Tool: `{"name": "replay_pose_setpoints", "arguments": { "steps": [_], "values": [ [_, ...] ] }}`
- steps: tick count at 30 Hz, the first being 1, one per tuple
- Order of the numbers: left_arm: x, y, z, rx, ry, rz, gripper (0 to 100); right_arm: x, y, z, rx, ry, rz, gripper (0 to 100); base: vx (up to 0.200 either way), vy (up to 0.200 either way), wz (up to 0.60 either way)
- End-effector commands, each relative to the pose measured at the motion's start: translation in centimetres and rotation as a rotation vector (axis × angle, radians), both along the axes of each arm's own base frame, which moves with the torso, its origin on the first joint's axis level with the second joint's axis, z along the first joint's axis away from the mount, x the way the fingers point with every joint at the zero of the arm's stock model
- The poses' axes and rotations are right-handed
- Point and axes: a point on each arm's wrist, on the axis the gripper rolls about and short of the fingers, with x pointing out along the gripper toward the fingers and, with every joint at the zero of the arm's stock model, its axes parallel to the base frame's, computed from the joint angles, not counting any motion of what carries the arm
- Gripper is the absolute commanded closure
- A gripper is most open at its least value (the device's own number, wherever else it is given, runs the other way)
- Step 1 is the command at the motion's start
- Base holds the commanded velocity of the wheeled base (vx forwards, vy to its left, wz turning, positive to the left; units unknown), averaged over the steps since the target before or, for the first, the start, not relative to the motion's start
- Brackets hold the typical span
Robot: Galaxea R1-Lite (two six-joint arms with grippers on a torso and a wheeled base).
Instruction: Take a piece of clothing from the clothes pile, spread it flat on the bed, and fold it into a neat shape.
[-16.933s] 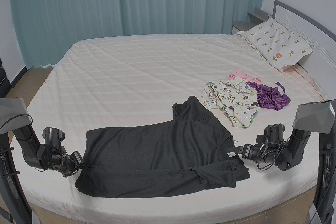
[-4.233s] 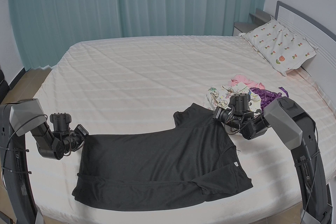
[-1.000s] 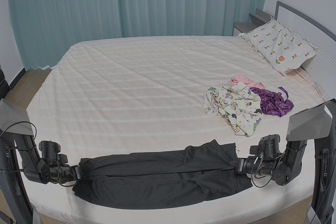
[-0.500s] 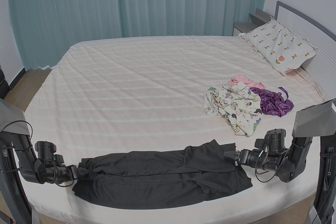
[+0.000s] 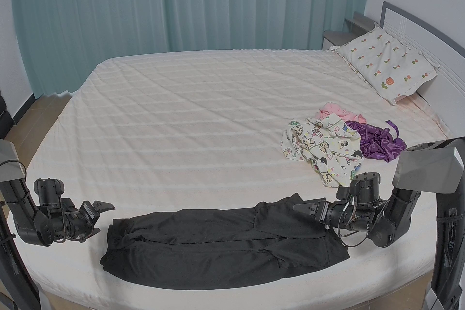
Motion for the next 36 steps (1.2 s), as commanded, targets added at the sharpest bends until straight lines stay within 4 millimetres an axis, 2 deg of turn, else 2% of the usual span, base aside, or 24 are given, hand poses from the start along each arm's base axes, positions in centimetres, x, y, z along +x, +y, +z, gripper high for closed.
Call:
{"name": "replay_pose_setpoints", "arguments": {
  "steps": [1, 7, 8, 20, 34, 35, 36],
  "values": [
    [0.6, -0.4, -0.2, -0.017, -0.015, -0.003, 0, 0.9, 0.6, -1.5, -0.011, 0.025, 0.014, 0, 0.0, 0.0, 0.0],
    [0.9, -0.3, -1.7, -0.001, -0.039, 0.004, 0, 0.8, 0.6, -2.2, -0.042, 0.043, 0.031, 0, 0.0, 0.0, 0.0],
    [0.8, -0.4, -1.8, 0.004, -0.056, 0.005, 0, 0.4, 0.6, -2.1, -0.049, 0.053, 0.035, 100, 0.0, 0.0, 0.0],
    [0.7, -0.5, -2.0, 0.004, -0.056, 0.0, 0, -1.9, -1.6, -1.9, -0.094, 0.094, 0.018, 100, 0.0, 0.0, 0.0],
    [0.6, -0.5, -2.1, 0.003, -0.054, 0.001, 0, -3.0, -2.9, -1.6, -0.116, 0.089, 0.008, 100, 0.0, 0.0, 0.0],
    [0.6, -0.5, -2.1, 0.003, -0.054, 0.001, 0, -3.0, -2.9, -1.6, -0.116, 0.089, 0.008, 0, 0.0, 0.0, 0.0],
    [0.6, -0.5, -2.1, 0.003, -0.054, 0.001, 0, -3.0, -2.9, -1.6, -0.116, 0.089, 0.008, 0, 0.0, 0.0, 0.0]
  ]
}}
